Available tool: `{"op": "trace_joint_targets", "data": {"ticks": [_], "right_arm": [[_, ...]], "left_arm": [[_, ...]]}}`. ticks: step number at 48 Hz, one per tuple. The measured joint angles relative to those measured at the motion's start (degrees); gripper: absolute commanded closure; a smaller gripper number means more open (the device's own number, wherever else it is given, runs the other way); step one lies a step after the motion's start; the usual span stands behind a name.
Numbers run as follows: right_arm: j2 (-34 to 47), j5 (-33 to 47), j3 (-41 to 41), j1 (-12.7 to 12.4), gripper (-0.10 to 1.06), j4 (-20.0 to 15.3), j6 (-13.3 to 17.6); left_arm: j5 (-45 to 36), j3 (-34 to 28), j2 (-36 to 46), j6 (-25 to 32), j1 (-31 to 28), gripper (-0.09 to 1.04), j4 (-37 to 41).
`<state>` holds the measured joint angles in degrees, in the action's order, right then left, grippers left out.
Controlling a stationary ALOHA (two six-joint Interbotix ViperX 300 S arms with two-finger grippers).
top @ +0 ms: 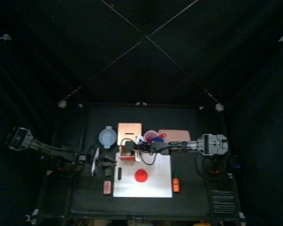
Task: Get the cutter from the drawer then cut the dough then place the extra dough in the bowl
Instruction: Place the cutter on the board
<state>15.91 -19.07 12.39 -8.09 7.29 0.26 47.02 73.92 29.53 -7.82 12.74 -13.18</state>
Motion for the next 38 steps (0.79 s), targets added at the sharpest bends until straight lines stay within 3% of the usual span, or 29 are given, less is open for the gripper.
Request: {"op": "trace_joint_targets", "data": {"ticks": [22, 38], "right_arm": [[0.0, -0.09, -1.85, 0.35, 0.18, -0.18, 0.09], [1.76, -0.53, -3.08, 0.44, 0.18, -0.09, 0.0]], "left_arm": [[0.0, 0.62, 0.0, 0.0, 0.0, 0.28, -0.88], [0.0, 0.88, 0.0, 0.0, 0.0, 0.29, -2.2]]}}
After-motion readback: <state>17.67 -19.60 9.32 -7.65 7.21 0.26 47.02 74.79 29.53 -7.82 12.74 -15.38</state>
